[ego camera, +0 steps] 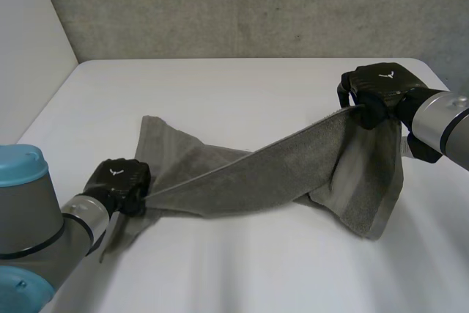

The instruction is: Fold the towel.

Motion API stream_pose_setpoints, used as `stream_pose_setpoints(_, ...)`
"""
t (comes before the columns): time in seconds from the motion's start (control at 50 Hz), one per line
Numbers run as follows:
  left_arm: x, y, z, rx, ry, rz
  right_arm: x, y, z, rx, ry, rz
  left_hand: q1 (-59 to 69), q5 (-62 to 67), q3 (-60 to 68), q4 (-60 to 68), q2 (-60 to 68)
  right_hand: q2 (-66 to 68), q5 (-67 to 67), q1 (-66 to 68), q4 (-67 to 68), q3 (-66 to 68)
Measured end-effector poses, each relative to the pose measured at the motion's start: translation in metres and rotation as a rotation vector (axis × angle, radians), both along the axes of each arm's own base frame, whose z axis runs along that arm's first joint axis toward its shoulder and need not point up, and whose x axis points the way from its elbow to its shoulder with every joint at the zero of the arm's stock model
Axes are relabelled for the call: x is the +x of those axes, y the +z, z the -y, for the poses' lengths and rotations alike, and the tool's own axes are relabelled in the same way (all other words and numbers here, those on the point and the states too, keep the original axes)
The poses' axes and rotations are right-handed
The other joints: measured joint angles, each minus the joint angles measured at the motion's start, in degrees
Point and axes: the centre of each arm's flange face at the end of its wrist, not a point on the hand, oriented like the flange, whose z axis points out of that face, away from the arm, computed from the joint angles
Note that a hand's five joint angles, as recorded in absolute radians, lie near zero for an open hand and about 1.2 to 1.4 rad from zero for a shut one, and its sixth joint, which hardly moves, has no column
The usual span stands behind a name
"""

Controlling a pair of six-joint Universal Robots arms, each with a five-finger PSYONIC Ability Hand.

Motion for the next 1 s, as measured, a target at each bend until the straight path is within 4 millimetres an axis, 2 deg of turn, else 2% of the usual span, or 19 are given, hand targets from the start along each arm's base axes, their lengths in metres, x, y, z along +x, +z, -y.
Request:
stream_pose_setpoints(0.04, 0.000, 0.002, -0.002, 0.000, -0.003, 0.000, 0.000, 0.000, 0.000, -0.001, -0.001, -0.001, 11.20, 10.99, 11.37, 11.49, 11.30, 0.00, 0.00, 0.00, 0.00, 0.00)
stream_pose_setpoints(0.08, 0.000, 0.004, -0.004, -0.003, -0.010, -0.001, -0.001, 0.000, 0.001, -0.004, -0.002, -0.001, 13.19, 13.79, 14.96, 15.64, 14.63, 0.00, 0.00, 0.00, 0.00, 0.00)
stream_pose_setpoints(0.2, -0.004, 0.016, 0.004, -0.048, -0.044, -0.017, -0.001, 0.007, 0.006, -0.033, -0.005, 0.004, 13.30, 13.88, 15.03, 15.89, 14.65, 0.00, 0.00, 0.05, 0.00, 0.00)
stream_pose_setpoints(0.26, -0.009, 0.026, 0.021, -0.105, -0.067, -0.027, 0.002, 0.011, 0.013, -0.060, -0.002, 0.006, 13.43, 13.99, 15.03, 15.89, 14.66, 0.00, 0.00, 0.14, 0.00, 0.00)
stream_pose_setpoints(0.32, -0.016, 0.040, 0.048, -0.185, -0.083, -0.032, 0.007, 0.014, 0.026, -0.102, 0.004, 0.004, 13.64, 14.00, 15.05, 15.91, 14.67, 0.00, 0.00, 0.14, 0.00, 0.00)
stream_pose_setpoints(0.44, -0.034, 0.083, 0.119, -0.407, -0.088, -0.056, 0.031, 0.033, 0.067, -0.286, 0.018, -0.004, 13.66, 14.00, 15.07, 16.11, 14.71, 0.01, 0.00, 0.16, 0.04, 0.00)
stream_pose_setpoints(0.48, -0.039, 0.098, 0.138, -0.478, -0.087, -0.065, 0.041, 0.048, 0.078, -0.383, 0.014, 0.000, 13.66, 14.00, 15.07, 16.12, 14.71, 0.01, 0.00, 0.16, 0.41, 0.00)
stream_pose_setpoints(0.52, -0.045, 0.116, 0.159, -0.567, -0.085, -0.077, 0.051, 0.074, 0.088, -0.524, -0.001, 0.020, 13.66, 14.00, 15.08, 16.12, 14.71, 0.01, 0.00, 0.16, 0.49, 0.00)
stream_pose_setpoints(0.6, -0.052, 0.145, 0.185, -0.699, -0.081, -0.096, 0.058, 0.120, 0.095, -0.748, -0.035, 0.080, 13.66, 14.01, 15.08, 16.13, 14.71, 0.01, 0.00, 0.16, 0.49, 0.00)
stream_pose_setpoints(0.64, -0.055, 0.185, 0.194, -0.835, -0.067, -0.163, 0.058, 0.151, 0.094, -0.895, -0.058, 0.135, 13.77, 14.01, 15.31, 16.15, 14.90, 0.02, 0.00, 0.17, 0.49, 0.00)
stream_pose_setpoints(0.66, -0.055, 0.203, 0.194, -0.889, -0.062, -0.197, 0.058, 0.159, 0.093, -0.930, -0.064, 0.149, 13.99, 14.01, 15.38, 16.15, 15.03, 0.02, 0.00, 0.17, 0.49, 0.00)
stream_pose_setpoints(0.72, -0.052, 0.284, 0.178, -1.110, -0.056, -0.373, 0.055, 0.192, 0.086, -1.085, -0.081, 0.224, 14.25, 14.01, 15.49, 16.16, 15.25, 0.02, 0.00, 0.17, 0.49, 0.00)
stream_pose_setpoints(0.74, -0.051, 0.293, 0.175, -1.132, -0.058, -0.396, 0.054, 0.196, 0.085, -1.103, -0.082, 0.234, 14.26, 14.02, 15.50, 16.16, 15.25, 0.02, 0.00, 0.20, 0.49, 0.00)
stream_pose_setpoints(0.76, -0.049, 0.312, 0.168, -1.177, -0.064, -0.449, 0.053, 0.202, 0.083, -1.130, -0.082, 0.251, 14.26, 14.08, 15.50, 16.16, 15.25, 0.02, 0.00, 0.17, 0.49, 0.00)
stream_pose_setpoints(0.8, -0.046, 0.329, 0.160, -1.210, -0.074, -0.509, 0.052, 0.205, 0.081, -1.145, -0.078, 0.271, 14.26, 14.30, 15.50, 16.16, 15.26, 0.02, 0.00, 0.18, 0.49, 0.00)
stream_pose_setpoints(0.84, -0.044, 0.328, 0.158, -1.189, -0.076, -0.530, 0.052, 0.200, 0.082, -1.123, -0.071, 0.272, 14.26, 14.30, 15.50, 16.16, 15.26, 0.02, 0.03, 0.18, 0.49, 0.00)
stream_pose_setpoints(0.88, -0.042, 0.317, 0.160, -1.142, -0.071, -0.530, 0.052, 0.189, 0.084, -1.075, -0.060, 0.260, 14.26, 14.30, 15.51, 16.16, 15.26, 0.02, 0.15, 0.18, 0.49, 0.00)
stream_pose_setpoints(0.94, -0.037, 0.285, 0.165, -1.039, -0.056, -0.501, 0.054, 0.160, 0.087, -0.965, -0.040, 0.223, 14.26, 14.30, 15.52, 16.16, 15.27, 0.02, 0.16, 0.18, 0.49, 0.00)
stream_pose_setpoints(1.0, -0.031, 0.236, 0.169, -0.899, -0.050, -0.449, 0.056, 0.117, 0.087, -0.808, -0.013, 0.164, 14.29, 14.31, 15.53, 16.16, 15.28, 0.02, 0.16, 0.18, 0.49, 0.00)
